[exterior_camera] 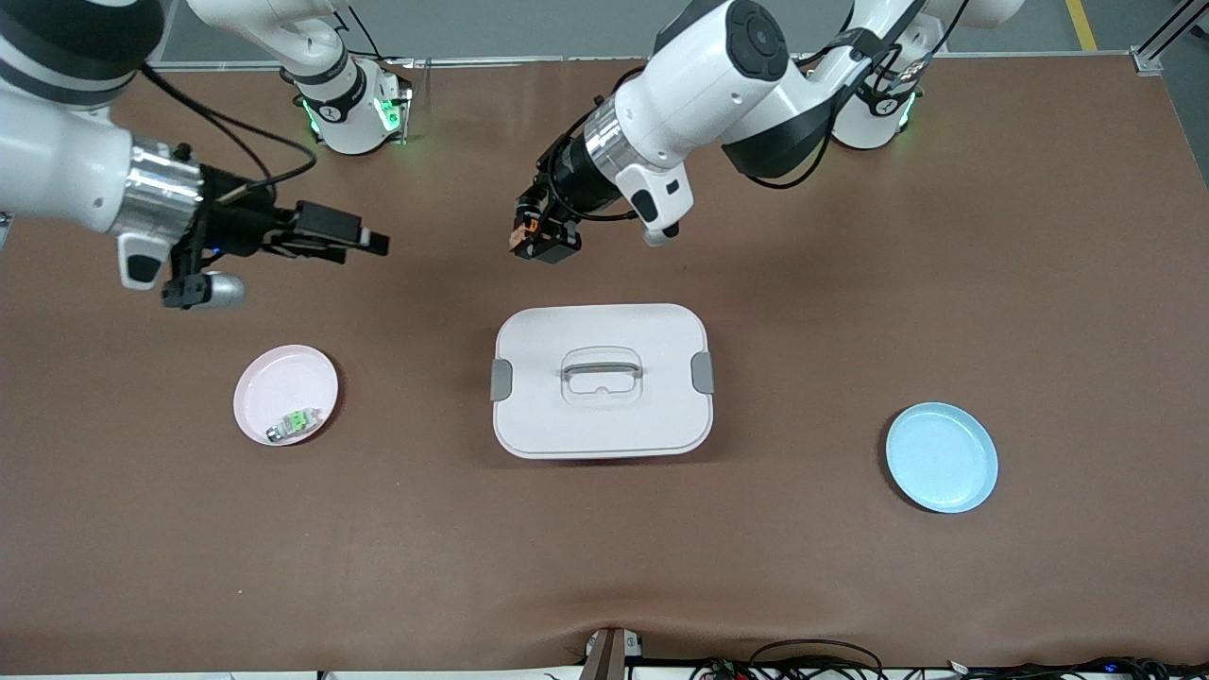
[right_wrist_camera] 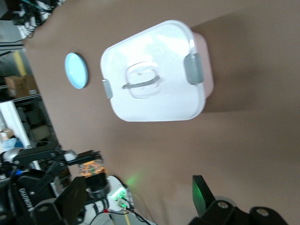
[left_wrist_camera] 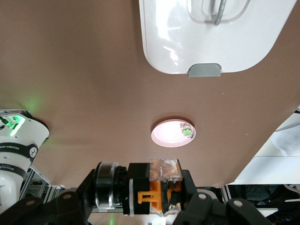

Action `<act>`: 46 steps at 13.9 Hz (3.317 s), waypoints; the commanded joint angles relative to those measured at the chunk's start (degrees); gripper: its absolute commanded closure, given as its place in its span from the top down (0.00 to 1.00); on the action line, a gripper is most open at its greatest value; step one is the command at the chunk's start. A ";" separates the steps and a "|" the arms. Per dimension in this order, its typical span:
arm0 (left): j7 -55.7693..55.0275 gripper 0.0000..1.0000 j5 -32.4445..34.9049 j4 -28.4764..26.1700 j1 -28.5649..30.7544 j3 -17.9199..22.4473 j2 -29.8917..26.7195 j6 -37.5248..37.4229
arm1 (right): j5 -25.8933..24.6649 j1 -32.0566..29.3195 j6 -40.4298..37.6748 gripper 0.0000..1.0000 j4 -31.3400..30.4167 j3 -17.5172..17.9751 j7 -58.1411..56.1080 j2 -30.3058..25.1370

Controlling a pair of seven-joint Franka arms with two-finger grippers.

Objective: Transfer orange switch to right arm and place
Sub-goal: 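Grasp the orange switch with the right gripper from the left gripper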

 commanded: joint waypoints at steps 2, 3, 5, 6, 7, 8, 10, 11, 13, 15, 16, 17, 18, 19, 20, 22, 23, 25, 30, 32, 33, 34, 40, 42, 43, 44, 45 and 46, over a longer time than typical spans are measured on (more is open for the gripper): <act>-2.03 0.44 1.60 1.95 -1.56 0.48 0.47 0.45 | 3.28 3.95 6.53 1.00 -8.69 -0.45 -2.73 -6.11; -2.11 0.45 2.04 2.04 -1.74 0.57 0.47 0.45 | 3.28 5.10 8.28 1.00 -9.83 -0.45 -2.55 -6.81; -2.03 0.45 2.22 1.95 -1.65 0.57 0.47 0.45 | 3.28 7.56 11.10 1.00 -12.29 -0.45 -2.29 -7.95; -2.03 0.45 2.22 2.04 -1.65 0.57 0.47 0.45 | 3.28 8.27 11.89 1.00 -13.26 -0.45 -2.29 -8.48; -2.03 0.45 2.22 2.04 -1.65 0.57 0.47 0.45 | 3.28 9.14 12.60 1.00 -13.79 -0.45 -2.11 -9.01; -2.03 0.45 2.22 1.96 -1.65 0.57 0.47 0.45 | 3.28 9.50 13.21 1.00 -14.49 -0.45 -2.11 -9.62; -2.03 0.45 2.66 1.95 -1.65 0.57 0.47 0.45 | 3.28 10.38 14.45 1.00 -15.28 -0.27 -0.89 -10.42; -2.03 0.45 2.83 1.95 -1.65 0.57 0.47 0.45 | 3.28 10.82 14.45 1.00 -15.29 -0.19 -0.19 -10.51; -2.03 0.45 2.84 1.95 -1.65 0.57 0.47 0.45 | 3.28 12.39 16.11 1.00 -15.29 0.08 1.57 -10.94; -2.03 0.45 2.84 1.95 -1.65 0.57 0.47 0.45 | 3.28 14.59 19.09 1.00 -15.81 0.08 2.28 -10.68; -2.03 0.45 2.84 1.95 -1.65 0.57 0.47 0.45 | 3.28 15.65 21.20 1.00 -16.34 0.08 2.28 -10.51; -2.03 0.45 2.84 1.95 -1.65 0.57 0.47 0.45 | 3.28 16.87 23.22 1.00 -17.21 0.08 2.37 -10.51; -2.03 0.45 2.84 1.95 -1.65 0.57 0.47 0.45 | 3.28 17.84 24.98 1.00 -17.74 0.08 2.37 -10.42; -2.11 0.45 2.84 1.95 -1.65 0.57 0.47 0.45 | 3.28 18.55 25.78 1.00 -18.01 0.08 2.37 -10.24; -2.11 0.45 2.84 1.95 -1.65 0.57 0.47 0.45 | 3.28 18.73 25.96 1.00 -18.01 0.08 2.46 -10.16; -2.03 0.45 2.92 1.95 -1.65 0.57 0.47 0.45 | 3.28 18.91 26.31 1.00 -18.01 0.08 2.46 -9.89; -1.94 0.45 3.01 1.95 -1.56 0.57 0.47 0.45 | 3.28 18.91 26.40 1.00 -18.01 0.08 2.37 -9.72; -1.94 0.46 3.36 1.95 -1.56 0.57 0.47 0.45 | 3.28 18.99 26.40 1.00 -18.01 0.08 2.37 -9.54; -2.03 0.46 3.36 1.95 -1.56 0.57 0.47 0.45 | 3.28 20.05 28.68 1.00 -18.36 0.08 2.37 -8.31; -2.03 0.46 3.36 1.95 -1.47 0.57 0.38 0.45 | 3.28 20.58 29.56 1.00 -18.28 0.08 2.37 -7.52; -2.03 0.46 3.36 1.95 -1.47 0.57 0.38 0.45 | 3.28 20.66 29.83 1.00 -18.27 0.08 2.37 -7.34; -2.03 0.46 3.36 1.95 -1.47 0.57 0.38 0.45 | 3.28 20.67 30.01 1.00 -18.19 0.08 2.37 -7.08; -2.03 0.49 3.36 1.95 -1.21 0.57 0.29 0.45 | 3.28 20.58 29.74 0.61 -17.84 0.17 2.46 -7.17; -1.94 0.49 3.36 1.95 -1.21 0.57 0.38 0.45 | 3.37 20.32 29.13 0.57 -17.48 0.08 2.90 -7.17; -2.03 0.50 3.36 1.95 -1.30 0.57 0.38 0.45 | 3.28 20.31 29.04 0.50 -17.48 -0.01 3.51 -7.25; -1.94 0.51 3.45 1.95 -1.30 0.65 0.38 0.45 | 3.28 20.40 29.04 0.36 -17.48 0.08 3.60 -7.25; -1.94 0.52 3.63 1.95 -1.30 0.65 0.29 0.45 | 3.28 20.49 29.04 0.17 -17.48 0.08 3.78 -7.17; -1.94 0.55 3.98 1.95 -1.30 0.65 0.29 0.36 | 3.28 20.49 28.95 0.00 -17.57 0.08 3.78 -7.17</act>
